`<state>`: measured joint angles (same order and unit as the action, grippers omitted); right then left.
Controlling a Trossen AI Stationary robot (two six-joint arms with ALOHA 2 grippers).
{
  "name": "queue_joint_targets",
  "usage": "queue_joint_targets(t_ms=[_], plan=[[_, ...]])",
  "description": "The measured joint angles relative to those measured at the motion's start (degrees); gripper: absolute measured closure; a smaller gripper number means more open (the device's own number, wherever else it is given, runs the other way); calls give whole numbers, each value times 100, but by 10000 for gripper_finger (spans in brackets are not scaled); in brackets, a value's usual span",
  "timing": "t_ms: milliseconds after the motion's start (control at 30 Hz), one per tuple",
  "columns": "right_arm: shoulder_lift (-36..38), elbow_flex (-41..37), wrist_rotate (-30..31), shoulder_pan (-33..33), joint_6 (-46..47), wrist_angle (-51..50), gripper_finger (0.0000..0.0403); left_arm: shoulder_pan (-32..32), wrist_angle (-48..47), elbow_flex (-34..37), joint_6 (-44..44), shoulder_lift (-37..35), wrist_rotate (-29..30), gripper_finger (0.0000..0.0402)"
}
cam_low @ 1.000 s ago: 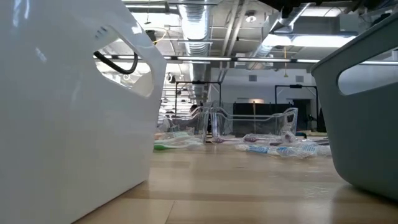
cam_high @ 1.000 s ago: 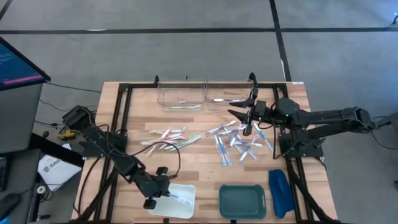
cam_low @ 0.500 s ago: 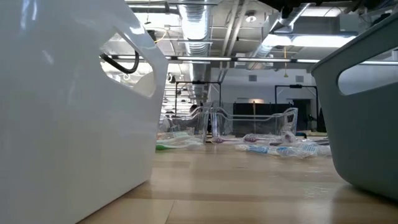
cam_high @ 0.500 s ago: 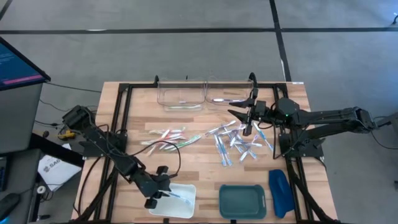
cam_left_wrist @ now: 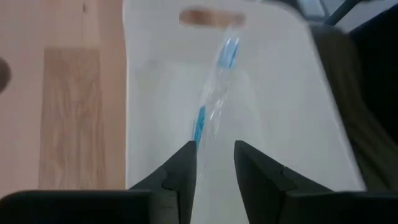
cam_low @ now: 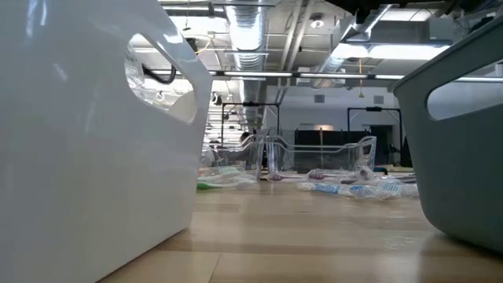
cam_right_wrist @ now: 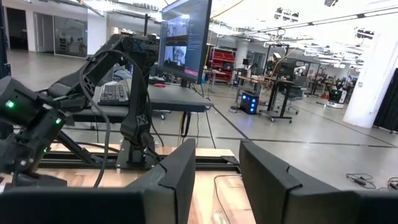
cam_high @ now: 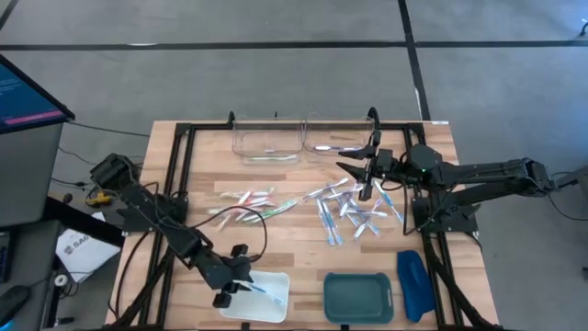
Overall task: Pick & Place Toothbrushes
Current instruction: Put the orange toothbrush into the green bin
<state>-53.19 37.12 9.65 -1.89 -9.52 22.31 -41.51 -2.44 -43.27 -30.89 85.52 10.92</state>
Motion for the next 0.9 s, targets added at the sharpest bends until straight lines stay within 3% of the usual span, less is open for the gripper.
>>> queue_joint_targets(t_ms=[300,500,700,800,900], plan=[[0,0,0,0,13,1,284,148,10,0,484,-1271,538,298],[0,0,0,0,13,-3,285,154,24,0,1664,-1971,1791,298],[0,0,0,0,13,-118,285,583,165,0,2597,-2169,2959,298],[-9,0,0,0,13,-161,285,1026,545,0,2977,-2103,2989,298],[-13,0,0,0,11,-283,285,1552,1104,0,3063,-2047,2587,298]])
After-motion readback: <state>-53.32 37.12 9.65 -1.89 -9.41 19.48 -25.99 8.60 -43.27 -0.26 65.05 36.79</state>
